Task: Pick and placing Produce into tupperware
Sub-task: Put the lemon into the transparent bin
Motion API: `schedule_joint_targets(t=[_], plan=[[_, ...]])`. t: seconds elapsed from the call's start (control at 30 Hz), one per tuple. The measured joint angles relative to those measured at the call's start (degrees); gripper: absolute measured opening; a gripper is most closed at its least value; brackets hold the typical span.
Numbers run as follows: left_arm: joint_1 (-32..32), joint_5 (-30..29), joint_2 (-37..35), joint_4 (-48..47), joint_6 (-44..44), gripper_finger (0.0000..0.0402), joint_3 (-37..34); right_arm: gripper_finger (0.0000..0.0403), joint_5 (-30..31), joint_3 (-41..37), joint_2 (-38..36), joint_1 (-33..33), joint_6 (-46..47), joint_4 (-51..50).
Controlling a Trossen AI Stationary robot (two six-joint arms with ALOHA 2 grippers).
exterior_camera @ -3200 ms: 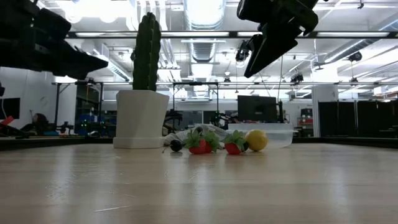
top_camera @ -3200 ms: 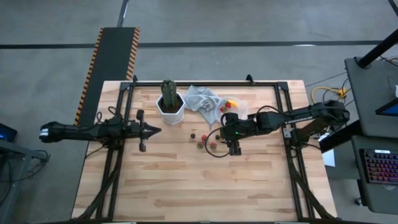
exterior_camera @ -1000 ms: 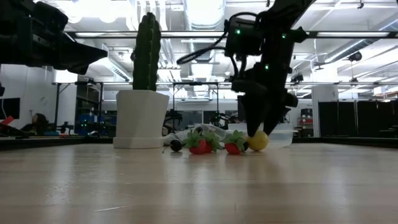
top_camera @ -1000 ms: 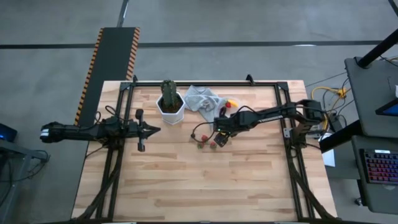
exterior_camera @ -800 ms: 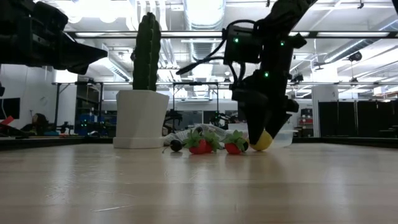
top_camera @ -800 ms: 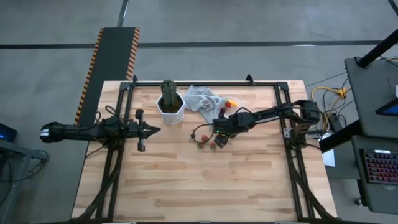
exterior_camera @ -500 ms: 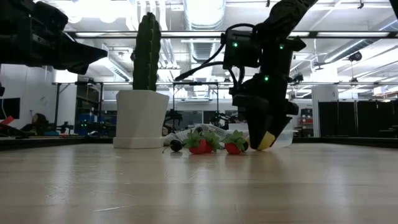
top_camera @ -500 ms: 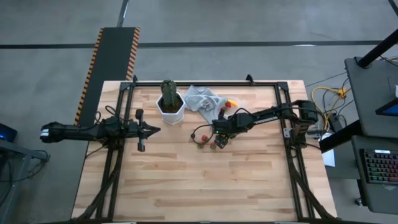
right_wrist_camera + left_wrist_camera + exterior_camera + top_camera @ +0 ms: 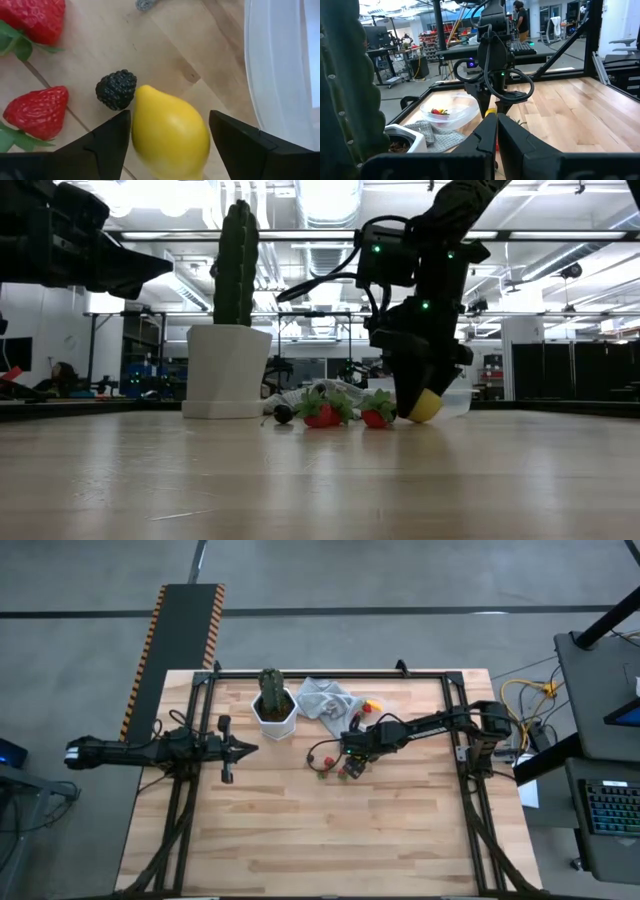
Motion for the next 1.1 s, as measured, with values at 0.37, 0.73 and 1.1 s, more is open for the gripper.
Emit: schedule_joint_targets(t=[0.37, 0.73, 1.1], plan=[[0.0, 0.0, 0.0, 0.0, 0.0, 0.0, 0.0, 0.0231, -2.2, 0.0, 0.0, 0.0, -2.6, -1.0], [0.0, 0.0, 0.1, 0.0, 0.0, 0.0, 0.0, 0.0196, -2.8, 0.0, 0.0, 0.0, -3.0, -1.0], [0.0, 0.1, 0.1, 0.0, 0.0, 0.0, 0.0, 0.0196, -3.1, 0.0, -0.3, 0.0, -2.8, -1.8]])
